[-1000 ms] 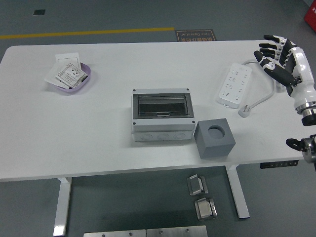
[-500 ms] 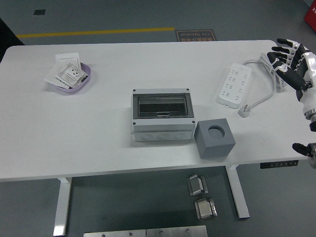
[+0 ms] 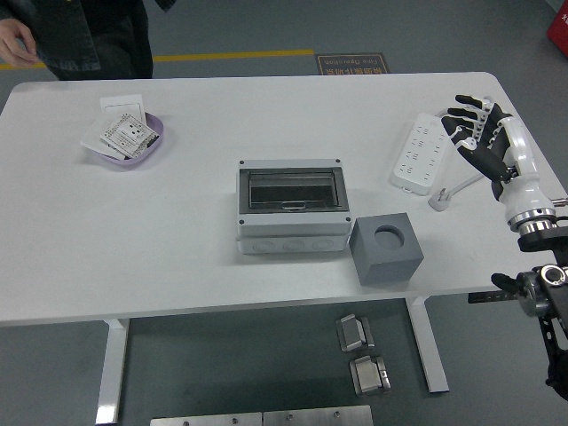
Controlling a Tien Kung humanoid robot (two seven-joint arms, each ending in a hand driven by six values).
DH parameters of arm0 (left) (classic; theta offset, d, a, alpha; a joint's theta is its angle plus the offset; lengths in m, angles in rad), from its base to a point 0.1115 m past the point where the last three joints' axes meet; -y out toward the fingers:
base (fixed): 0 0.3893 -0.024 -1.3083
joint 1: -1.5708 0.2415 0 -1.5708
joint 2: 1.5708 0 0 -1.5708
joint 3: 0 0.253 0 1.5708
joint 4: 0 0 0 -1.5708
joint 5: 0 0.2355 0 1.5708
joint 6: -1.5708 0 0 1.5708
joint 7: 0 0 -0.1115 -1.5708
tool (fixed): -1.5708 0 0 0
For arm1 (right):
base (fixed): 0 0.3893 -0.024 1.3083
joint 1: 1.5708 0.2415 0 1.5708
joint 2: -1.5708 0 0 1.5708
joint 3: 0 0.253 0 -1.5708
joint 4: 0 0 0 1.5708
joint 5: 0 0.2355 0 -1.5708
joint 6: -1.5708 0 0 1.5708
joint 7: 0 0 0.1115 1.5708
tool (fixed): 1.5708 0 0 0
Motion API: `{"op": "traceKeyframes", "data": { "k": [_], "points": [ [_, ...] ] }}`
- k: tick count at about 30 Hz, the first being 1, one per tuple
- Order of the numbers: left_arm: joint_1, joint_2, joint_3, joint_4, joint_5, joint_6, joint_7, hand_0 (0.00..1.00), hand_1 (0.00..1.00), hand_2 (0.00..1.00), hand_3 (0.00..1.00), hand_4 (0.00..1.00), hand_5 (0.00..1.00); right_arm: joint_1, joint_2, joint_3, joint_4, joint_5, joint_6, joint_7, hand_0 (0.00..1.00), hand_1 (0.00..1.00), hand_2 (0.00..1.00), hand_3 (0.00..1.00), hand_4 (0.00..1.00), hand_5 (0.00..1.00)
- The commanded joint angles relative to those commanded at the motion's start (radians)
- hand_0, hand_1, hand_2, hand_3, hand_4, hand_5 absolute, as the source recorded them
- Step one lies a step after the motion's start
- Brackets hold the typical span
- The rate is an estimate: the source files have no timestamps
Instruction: Pick up the cylinder from the cube,place it in the box,flap close box
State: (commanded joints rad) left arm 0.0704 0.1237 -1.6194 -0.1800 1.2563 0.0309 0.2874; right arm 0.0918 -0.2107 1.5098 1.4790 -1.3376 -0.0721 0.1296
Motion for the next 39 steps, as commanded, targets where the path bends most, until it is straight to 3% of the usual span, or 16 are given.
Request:
{"op": "traceKeyframes", "data": {
  "k": [13, 30, 31, 39],
  "points": [
    [0.001, -0.015, -0.004, 0.000, 0.004, -0.001, -0.003, 0.637, 0.616, 0.571, 0.599, 0.674, 0.287, -0.004, -0.023, 0.015, -0.001, 0.015, 0.004, 0.011, 0.746, 0.694, 0.698, 0.735, 0.811, 0.367],
    [-0.019, -0.027, -0.009, 0.000, 0.017, -0.002, -0.002, 0.637, 0.616, 0.572, 0.599, 0.674, 0.286, -0.006, 0.001, 0.020, -0.009, 0.051, 0.008, 0.022, 0.729, 0.684, 0.695, 0.733, 0.806, 0.353],
    [-0.021, -0.027, -0.009, 0.000, 0.017, -0.002, -0.002, 0.637, 0.616, 0.572, 0.600, 0.674, 0.285, -0.006, 0.001, 0.020, -0.008, 0.050, 0.008, 0.022, 0.645, 0.570, 0.627, 0.730, 0.805, 0.344],
    [-0.023, -0.030, -0.002, 0.000, 0.015, -0.005, -0.008, 0.637, 0.616, 0.572, 0.600, 0.674, 0.285, -0.009, -0.014, 0.011, -0.005, 0.041, 0.015, 0.016, 0.636, 0.540, 0.583, 0.721, 0.804, 0.342]
  ]
}}
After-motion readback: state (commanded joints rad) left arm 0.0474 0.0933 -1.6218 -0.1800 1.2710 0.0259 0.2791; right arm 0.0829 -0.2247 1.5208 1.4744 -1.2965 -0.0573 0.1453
